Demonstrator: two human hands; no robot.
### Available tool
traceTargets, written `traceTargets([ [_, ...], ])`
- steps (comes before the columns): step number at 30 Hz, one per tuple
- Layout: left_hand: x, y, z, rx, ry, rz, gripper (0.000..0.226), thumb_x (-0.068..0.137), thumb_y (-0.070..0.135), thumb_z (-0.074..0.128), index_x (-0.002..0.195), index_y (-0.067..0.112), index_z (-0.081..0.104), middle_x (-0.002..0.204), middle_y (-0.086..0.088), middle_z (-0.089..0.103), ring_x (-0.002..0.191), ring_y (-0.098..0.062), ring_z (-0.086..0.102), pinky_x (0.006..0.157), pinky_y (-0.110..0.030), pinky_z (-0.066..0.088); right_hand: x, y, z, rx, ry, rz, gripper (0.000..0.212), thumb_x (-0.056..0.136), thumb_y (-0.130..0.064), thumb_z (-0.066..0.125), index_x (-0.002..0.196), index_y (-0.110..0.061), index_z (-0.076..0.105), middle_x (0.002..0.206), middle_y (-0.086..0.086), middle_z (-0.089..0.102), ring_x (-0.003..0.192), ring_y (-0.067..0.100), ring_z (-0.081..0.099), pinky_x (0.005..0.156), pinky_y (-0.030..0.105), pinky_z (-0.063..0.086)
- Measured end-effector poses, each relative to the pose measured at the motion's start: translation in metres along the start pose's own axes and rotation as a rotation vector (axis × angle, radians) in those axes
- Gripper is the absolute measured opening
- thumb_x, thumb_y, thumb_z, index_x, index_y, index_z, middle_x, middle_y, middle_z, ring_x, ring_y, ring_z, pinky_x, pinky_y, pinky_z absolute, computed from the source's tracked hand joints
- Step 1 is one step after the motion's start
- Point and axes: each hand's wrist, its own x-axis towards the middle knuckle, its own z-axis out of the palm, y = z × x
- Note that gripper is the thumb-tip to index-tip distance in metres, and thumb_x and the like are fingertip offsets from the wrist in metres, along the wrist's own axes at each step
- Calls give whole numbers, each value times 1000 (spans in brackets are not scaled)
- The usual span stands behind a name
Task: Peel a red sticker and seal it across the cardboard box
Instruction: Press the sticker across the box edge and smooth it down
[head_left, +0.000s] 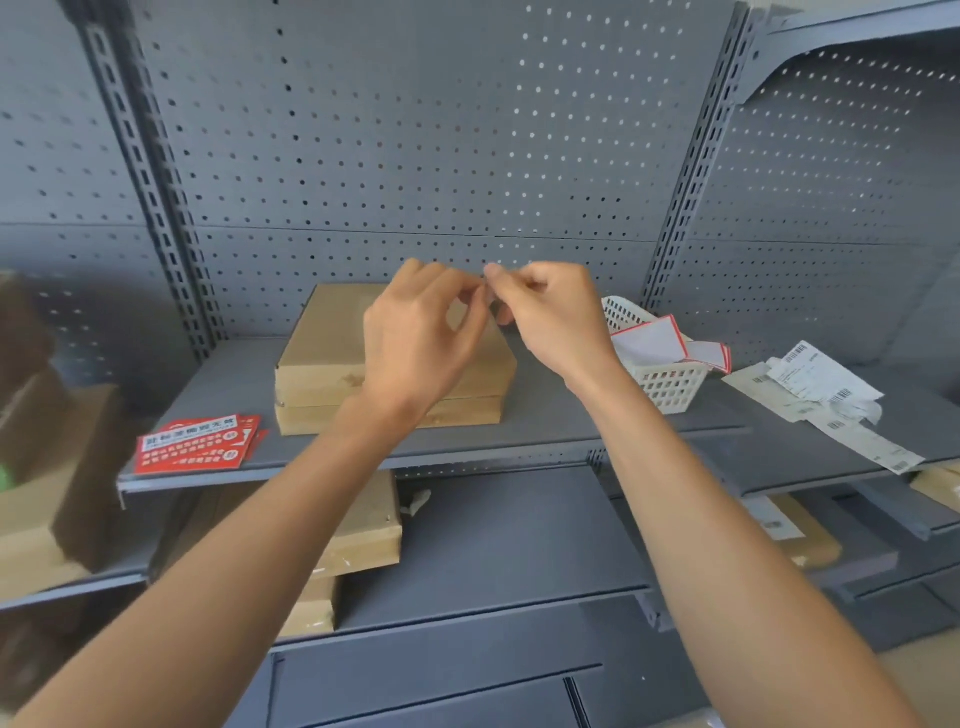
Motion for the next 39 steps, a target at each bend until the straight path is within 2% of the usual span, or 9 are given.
traceTargets([
  [4,-6,-20,-15,98,63,124,15,96,22,66,86,16,75,79,4,72,74,-24,58,44,-39,48,-3,-8,17,37,-48,21,27,94,-30,66,78,-10,73,67,-2,72,38,-3,48,54,23,38],
  [9,-17,-44,-41,142,15,260,14,98,20,67,102,18,80,97,5,75,89,-26,61,49,-36,48,-11,-19,32,62,-88,-16,18,93,-22,64,79,-13,73,69,-2,74,40,-2,48,51,22,38],
  [15,-17,-62,-83,-99,63,-268,12,96,37,69,96,27,76,93,19,67,90,-13,58,78,-21,44,-23,-29,34,170,-172,-72,19,99,-21,63,91,-7,72,72,0,72,50,18,44,48,26,37],
  [19,-19,-66,-95,-184,68,-372,7,97,35,68,91,37,69,89,27,65,91,-14,62,79,-24,47,-28,-31,37,160,-228,-115,20,100,-23,62,91,-7,70,76,4,74,50,17,44,47,23,37],
  [22,-22,-68,-99,-248,83,-463,11,95,35,68,85,38,69,87,22,69,89,-12,64,85,-36,52,-31,-33,41,163,-248,-129,21,100,-22,63,93,-4,71,77,5,74,47,13,44,47,20,37],
  [29,-35,-75,-108,-303,35,-503,10,92,31,71,84,27,75,82,20,72,87,-14,66,87,-43,54,-39,-23,46,111,-247,-147,20,100,-23,61,92,-8,71,81,4,75,50,17,47,49,24,39],
  [33,-53,-78,-106,-279,-19,-476,8,93,31,72,85,31,74,88,18,72,94,-15,62,82,-32,49,-46,-3,48,20,-234,-167,18,98,-22,61,85,-15,71,80,-2,74,47,-2,52,57,20,40],
  [37,-73,-77,-100,-148,-58,-392,6,92,28,74,88,29,79,86,17,68,98,-15,52,82,-17,40,-57,22,53,-21,-220,-155,15,96,-19,65,84,-15,73,80,-3,75,60,-1,62,59,21,43],
  [39,-82,-78,-96,-92,-74,-359,5,91,27,75,89,26,81,82,17,62,97,-15,49,85,-25,41,-62,35,57,-27,-189,-156,14,94,-17,67,84,-12,75,80,-4,75,75,8,68,66,19,47],
])
